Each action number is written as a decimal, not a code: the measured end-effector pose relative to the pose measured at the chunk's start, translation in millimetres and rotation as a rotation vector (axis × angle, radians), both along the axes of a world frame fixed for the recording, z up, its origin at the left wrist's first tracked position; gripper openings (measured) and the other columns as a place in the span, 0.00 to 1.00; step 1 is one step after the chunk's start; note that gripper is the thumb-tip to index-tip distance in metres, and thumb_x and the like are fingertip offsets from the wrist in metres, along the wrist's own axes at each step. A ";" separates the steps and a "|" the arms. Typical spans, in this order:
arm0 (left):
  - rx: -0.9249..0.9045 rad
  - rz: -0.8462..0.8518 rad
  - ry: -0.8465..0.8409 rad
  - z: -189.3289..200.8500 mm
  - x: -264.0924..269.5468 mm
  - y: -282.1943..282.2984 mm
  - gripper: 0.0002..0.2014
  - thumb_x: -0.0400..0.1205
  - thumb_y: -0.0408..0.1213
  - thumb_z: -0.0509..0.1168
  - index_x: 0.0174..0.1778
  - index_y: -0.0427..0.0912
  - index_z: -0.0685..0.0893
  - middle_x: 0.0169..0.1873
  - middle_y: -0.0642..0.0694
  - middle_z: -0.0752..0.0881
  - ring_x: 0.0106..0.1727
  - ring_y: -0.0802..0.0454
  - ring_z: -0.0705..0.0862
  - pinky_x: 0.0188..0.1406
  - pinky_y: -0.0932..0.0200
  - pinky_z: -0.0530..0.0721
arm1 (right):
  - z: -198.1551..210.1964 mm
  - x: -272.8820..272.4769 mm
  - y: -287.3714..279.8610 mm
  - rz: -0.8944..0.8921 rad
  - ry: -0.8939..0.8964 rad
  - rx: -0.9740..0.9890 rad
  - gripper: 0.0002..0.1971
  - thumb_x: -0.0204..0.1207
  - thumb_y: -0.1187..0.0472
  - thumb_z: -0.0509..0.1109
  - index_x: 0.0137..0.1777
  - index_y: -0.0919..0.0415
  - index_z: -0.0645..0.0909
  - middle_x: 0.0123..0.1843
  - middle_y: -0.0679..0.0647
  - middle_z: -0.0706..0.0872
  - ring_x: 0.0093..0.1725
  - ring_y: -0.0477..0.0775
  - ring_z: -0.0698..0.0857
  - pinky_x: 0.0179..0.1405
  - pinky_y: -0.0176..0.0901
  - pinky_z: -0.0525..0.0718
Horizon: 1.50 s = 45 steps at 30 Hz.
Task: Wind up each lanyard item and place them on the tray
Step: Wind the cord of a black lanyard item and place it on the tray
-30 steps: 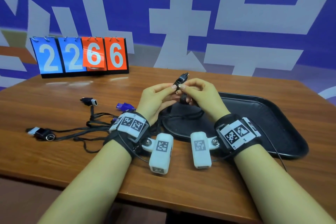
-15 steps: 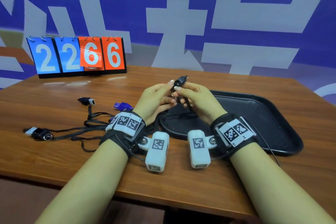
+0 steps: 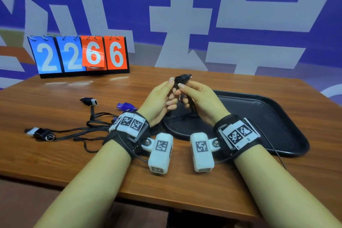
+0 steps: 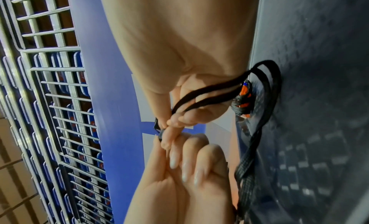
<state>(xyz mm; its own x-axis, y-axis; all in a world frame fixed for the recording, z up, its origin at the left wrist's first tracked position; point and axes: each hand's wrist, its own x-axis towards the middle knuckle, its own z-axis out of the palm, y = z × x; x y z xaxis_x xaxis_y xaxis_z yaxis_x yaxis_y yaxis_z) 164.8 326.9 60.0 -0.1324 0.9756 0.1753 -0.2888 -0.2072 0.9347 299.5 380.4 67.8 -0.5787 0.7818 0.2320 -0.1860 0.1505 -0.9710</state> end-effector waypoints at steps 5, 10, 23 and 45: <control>-0.020 0.061 -0.028 0.9 -0.9 -0.4 0.20 0.91 0.46 0.53 0.33 0.44 0.68 0.24 0.50 0.65 0.20 0.60 0.61 0.20 0.65 0.55 | -0.4 0.9 2.0 0.039 -0.070 -0.028 0.09 0.85 0.62 0.65 0.41 0.58 0.78 0.33 0.48 0.83 0.26 0.45 0.71 0.24 0.33 0.70; -0.018 -0.059 -0.159 1.0 -8.5 -0.9 0.21 0.90 0.45 0.55 0.30 0.44 0.65 0.21 0.53 0.62 0.18 0.60 0.60 0.19 0.65 0.52 | 4.1 5.9 1.8 0.182 -0.049 -0.196 0.08 0.85 0.61 0.64 0.43 0.57 0.79 0.32 0.48 0.76 0.26 0.43 0.65 0.26 0.32 0.64; -0.088 -0.207 0.103 2.7 -8.8 -10.2 0.23 0.88 0.40 0.57 0.27 0.52 0.86 0.27 0.52 0.60 0.22 0.59 0.58 0.22 0.62 0.49 | 6.5 14.5 9.5 0.051 -0.012 -0.326 0.07 0.80 0.61 0.70 0.56 0.60 0.84 0.46 0.52 0.85 0.42 0.47 0.80 0.39 0.38 0.73; -0.121 0.164 0.288 5.9 -7.4 -5.8 0.18 0.88 0.37 0.56 0.31 0.45 0.72 0.18 0.51 0.65 0.16 0.58 0.60 0.14 0.66 0.55 | 12.3 10.2 -8.3 -0.089 -0.117 0.391 0.09 0.79 0.68 0.72 0.56 0.68 0.89 0.52 0.56 0.93 0.55 0.47 0.90 0.55 0.37 0.85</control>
<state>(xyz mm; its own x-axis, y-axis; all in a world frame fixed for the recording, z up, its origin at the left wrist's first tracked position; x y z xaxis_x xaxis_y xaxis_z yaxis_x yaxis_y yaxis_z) 157.4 321.1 65.8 -0.2509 0.9614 0.1129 0.0178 -0.1120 0.9935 309.7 372.1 80.1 -0.5531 0.6958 0.4581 -0.0473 0.5228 -0.8512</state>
